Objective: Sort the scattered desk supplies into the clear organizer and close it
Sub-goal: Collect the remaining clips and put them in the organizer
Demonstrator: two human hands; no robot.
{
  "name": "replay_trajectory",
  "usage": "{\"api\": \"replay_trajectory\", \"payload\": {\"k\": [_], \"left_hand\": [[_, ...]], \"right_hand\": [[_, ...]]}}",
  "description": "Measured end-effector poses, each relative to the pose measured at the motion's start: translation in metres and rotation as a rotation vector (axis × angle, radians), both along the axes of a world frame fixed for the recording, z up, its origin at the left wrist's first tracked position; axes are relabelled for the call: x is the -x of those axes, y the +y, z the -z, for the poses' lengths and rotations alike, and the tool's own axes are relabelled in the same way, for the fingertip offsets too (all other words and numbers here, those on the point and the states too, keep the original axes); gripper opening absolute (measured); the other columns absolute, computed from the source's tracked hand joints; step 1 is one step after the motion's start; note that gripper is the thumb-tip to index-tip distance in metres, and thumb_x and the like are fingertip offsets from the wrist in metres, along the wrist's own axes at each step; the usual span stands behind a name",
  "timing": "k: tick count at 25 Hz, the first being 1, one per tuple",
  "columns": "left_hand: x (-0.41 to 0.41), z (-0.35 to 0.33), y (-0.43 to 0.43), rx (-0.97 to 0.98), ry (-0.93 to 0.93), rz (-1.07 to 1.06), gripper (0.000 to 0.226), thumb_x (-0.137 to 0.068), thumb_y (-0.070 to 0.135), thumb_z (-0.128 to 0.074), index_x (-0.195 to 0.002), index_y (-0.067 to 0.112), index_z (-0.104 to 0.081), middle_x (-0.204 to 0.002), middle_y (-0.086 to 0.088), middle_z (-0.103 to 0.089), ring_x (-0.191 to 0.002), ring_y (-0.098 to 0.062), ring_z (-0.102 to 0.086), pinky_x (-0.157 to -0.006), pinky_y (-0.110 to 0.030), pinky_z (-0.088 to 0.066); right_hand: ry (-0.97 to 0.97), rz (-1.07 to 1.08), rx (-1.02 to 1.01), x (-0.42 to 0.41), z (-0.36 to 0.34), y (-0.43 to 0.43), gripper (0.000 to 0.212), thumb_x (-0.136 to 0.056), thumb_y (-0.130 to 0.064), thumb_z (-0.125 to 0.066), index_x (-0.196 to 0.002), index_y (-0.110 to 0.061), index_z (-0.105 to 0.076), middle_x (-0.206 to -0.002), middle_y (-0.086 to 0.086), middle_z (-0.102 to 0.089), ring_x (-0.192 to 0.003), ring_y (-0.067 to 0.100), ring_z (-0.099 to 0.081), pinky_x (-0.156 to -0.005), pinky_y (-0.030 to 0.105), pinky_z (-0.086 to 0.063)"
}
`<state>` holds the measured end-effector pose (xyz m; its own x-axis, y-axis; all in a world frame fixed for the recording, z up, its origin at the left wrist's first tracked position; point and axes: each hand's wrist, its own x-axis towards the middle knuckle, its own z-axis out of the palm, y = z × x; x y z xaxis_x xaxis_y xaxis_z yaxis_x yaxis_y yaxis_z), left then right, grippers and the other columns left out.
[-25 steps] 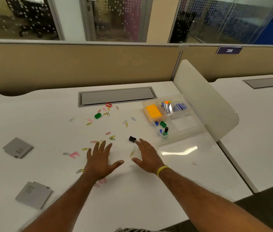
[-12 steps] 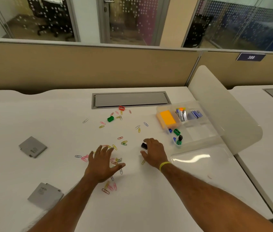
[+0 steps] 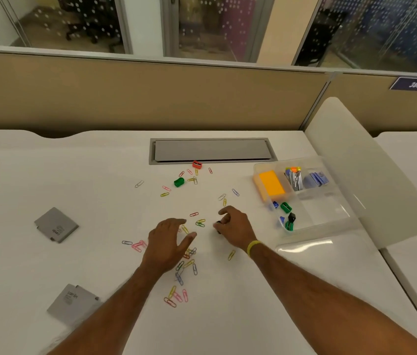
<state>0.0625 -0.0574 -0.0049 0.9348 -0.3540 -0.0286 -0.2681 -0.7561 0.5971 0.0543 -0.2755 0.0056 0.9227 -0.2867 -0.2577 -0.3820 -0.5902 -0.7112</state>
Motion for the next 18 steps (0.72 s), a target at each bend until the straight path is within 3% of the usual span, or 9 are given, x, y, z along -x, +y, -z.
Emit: {"api": "replay_trajectory", "payload": {"k": [2,4,10,14,16,18], "left_hand": [[-0.006,-0.005,-0.012,0.186,0.107,-0.02,0.053,-0.093,0.051,-0.05,-0.137,0.022,-0.047,-0.135,0.006,-0.051,-0.122,-0.012,-0.047,-0.1,-0.031,-0.04],[-0.013,-0.01,-0.022,0.334,0.201,0.021,0.048,-0.095,0.042,-0.053,-0.137,0.022,-0.045,-0.129,0.01,-0.052,-0.113,-0.008,-0.052,-0.092,-0.026,-0.046],[-0.04,-0.01,-0.022,0.48,0.152,0.036,0.018,-0.097,0.026,-0.053,-0.114,0.03,-0.053,-0.101,0.015,-0.06,-0.088,-0.003,-0.059,-0.069,-0.019,-0.05],[-0.062,-0.003,-0.013,0.647,0.291,-0.19,0.024,-0.098,0.015,-0.05,-0.122,0.023,-0.052,-0.099,0.001,-0.066,-0.082,-0.011,-0.067,-0.067,-0.023,-0.056],[-0.075,0.001,-0.007,0.706,0.354,-0.319,0.026,-0.098,0.01,-0.047,-0.122,0.019,-0.054,-0.097,-0.004,-0.068,-0.078,-0.014,-0.067,-0.068,-0.024,-0.057],[-0.086,0.004,-0.001,0.732,0.389,-0.395,0.026,-0.099,0.009,-0.045,-0.122,0.018,-0.054,-0.097,-0.004,-0.069,-0.077,-0.016,-0.067,-0.069,-0.025,-0.057]], "right_hand": [[0.0,0.07,-0.426,-0.008,-0.011,0.017,0.031,-0.079,-0.02,-0.077,-0.105,-0.016,-0.061,-0.08,0.007,-0.074,-0.075,0.018,-0.071,-0.079,0.034,-0.057],[0.061,0.084,-0.657,-0.017,-0.018,0.031,0.031,-0.08,-0.021,-0.076,-0.107,-0.016,-0.063,-0.084,0.007,-0.076,-0.076,0.017,-0.071,-0.075,0.031,-0.056],[0.128,0.128,-0.941,-0.043,-0.019,0.047,0.03,-0.083,-0.018,-0.073,-0.11,-0.008,-0.064,-0.091,0.012,-0.071,-0.08,0.022,-0.066,-0.079,0.034,-0.055],[0.112,0.079,-0.829,-0.072,-0.015,0.047,0.019,-0.085,-0.02,-0.07,-0.1,-0.01,-0.067,-0.086,0.01,-0.075,-0.076,0.023,-0.069,-0.069,0.029,-0.057],[0.056,0.018,-0.524,-0.093,-0.011,0.048,0.009,-0.086,-0.019,-0.069,-0.093,-0.013,-0.069,-0.085,0.004,-0.074,-0.076,0.019,-0.068,-0.065,0.021,-0.054],[-0.013,-0.115,-0.139,-0.116,-0.005,0.048,0.011,-0.087,-0.018,-0.068,-0.097,-0.014,-0.069,-0.088,-0.001,-0.069,-0.082,0.015,-0.064,-0.069,0.017,-0.051]]}}
